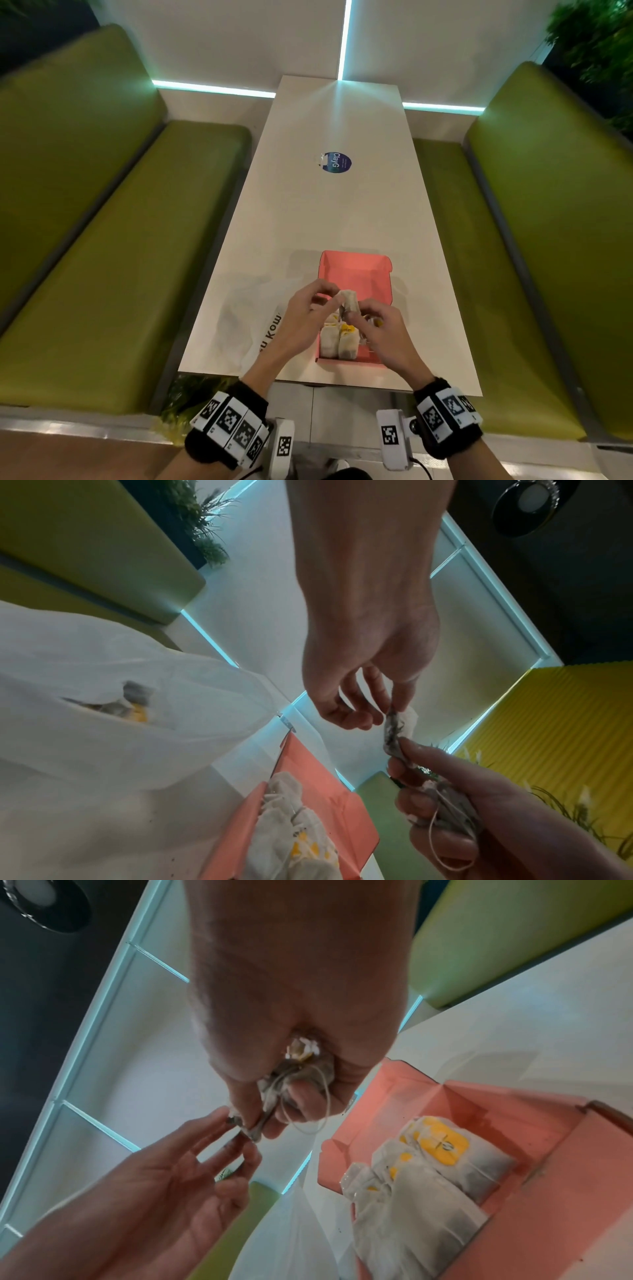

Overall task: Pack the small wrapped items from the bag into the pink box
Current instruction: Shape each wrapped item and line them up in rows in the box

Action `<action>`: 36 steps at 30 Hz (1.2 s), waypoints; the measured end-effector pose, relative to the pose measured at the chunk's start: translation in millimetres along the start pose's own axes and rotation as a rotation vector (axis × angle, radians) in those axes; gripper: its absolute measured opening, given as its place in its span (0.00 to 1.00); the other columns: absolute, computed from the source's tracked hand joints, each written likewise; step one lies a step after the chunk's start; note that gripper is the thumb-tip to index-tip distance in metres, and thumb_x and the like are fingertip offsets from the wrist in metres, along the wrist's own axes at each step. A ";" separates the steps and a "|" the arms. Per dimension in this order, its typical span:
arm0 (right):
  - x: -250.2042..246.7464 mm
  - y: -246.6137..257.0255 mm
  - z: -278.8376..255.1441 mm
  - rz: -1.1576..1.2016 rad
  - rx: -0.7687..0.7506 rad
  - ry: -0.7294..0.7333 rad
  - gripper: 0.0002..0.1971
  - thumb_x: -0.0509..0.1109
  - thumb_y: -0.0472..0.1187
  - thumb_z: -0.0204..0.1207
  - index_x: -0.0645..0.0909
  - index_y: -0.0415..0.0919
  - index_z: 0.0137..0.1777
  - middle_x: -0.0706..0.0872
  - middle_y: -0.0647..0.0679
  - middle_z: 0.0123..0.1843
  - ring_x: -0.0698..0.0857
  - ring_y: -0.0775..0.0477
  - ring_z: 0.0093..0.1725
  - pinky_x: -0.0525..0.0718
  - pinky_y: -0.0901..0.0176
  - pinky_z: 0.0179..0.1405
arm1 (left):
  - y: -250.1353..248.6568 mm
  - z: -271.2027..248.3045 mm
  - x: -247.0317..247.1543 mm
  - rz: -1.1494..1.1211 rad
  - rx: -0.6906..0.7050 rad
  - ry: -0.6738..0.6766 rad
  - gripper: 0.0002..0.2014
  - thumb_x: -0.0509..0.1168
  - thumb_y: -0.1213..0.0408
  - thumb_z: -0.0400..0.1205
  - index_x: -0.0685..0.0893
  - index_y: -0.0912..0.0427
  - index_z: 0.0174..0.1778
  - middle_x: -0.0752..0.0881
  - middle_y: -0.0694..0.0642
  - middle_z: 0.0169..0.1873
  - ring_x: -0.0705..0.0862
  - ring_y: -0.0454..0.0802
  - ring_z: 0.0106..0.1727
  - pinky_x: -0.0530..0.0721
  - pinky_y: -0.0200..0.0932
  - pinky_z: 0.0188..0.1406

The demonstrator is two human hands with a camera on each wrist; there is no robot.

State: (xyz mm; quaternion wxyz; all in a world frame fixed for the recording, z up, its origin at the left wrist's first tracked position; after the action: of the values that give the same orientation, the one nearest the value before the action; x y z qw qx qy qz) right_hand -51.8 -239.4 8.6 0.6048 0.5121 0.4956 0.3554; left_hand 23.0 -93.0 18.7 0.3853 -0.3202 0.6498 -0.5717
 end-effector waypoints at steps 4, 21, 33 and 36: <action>3.1 -10.0 -5.2 -0.044 0.076 0.066 0.04 0.75 0.36 0.78 0.89 0.45 0.42 0.87 0.57 0.35 0.79 0.58 0.34 0.76 0.62 0.36 | -6.3 0.6 2.1 0.045 0.056 -0.028 0.04 0.67 0.66 0.85 0.84 0.57 0.44 0.87 0.48 0.40 0.84 0.45 0.43 0.79 0.36 0.40; -13.4 19.8 -0.9 -0.142 -0.079 0.004 0.05 0.75 0.41 0.79 0.89 0.46 0.41 0.89 0.55 0.39 0.83 0.56 0.39 0.78 0.62 0.41 | -20.6 -11.5 10.7 0.070 0.124 0.085 0.04 0.66 0.67 0.86 0.84 0.63 0.50 0.87 0.57 0.42 0.85 0.42 0.40 0.82 0.32 0.37; -20.8 35.6 2.2 -0.331 -0.153 0.093 0.04 0.76 0.39 0.77 0.87 0.47 0.40 0.87 0.58 0.40 0.84 0.55 0.43 0.78 0.67 0.43 | -0.5 -22.0 23.1 0.066 0.119 0.131 0.02 0.69 0.64 0.85 0.84 0.58 0.48 0.90 0.53 0.39 0.89 0.47 0.43 0.82 0.33 0.43; -22.0 36.4 2.8 -0.357 -0.130 0.135 0.04 0.76 0.42 0.77 0.88 0.47 0.41 0.87 0.58 0.41 0.84 0.56 0.44 0.78 0.65 0.43 | -0.1 -21.8 21.5 0.052 0.109 0.105 0.06 0.69 0.61 0.85 0.86 0.61 0.48 0.89 0.52 0.38 0.88 0.41 0.41 0.80 0.30 0.40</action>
State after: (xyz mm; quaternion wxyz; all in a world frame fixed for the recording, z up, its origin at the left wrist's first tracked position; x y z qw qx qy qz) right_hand -51.9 -252.7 49.1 0.6553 0.3511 0.5939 0.3075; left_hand -6.6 -100.6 17.0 0.3822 -0.2510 0.6453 -0.6120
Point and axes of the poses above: each hand's wrist, its own z-axis towards the middle knuckle, its own x-axis out of the palm, y = z × x, the point moved 5 cm from there along z, towards the middle knuckle
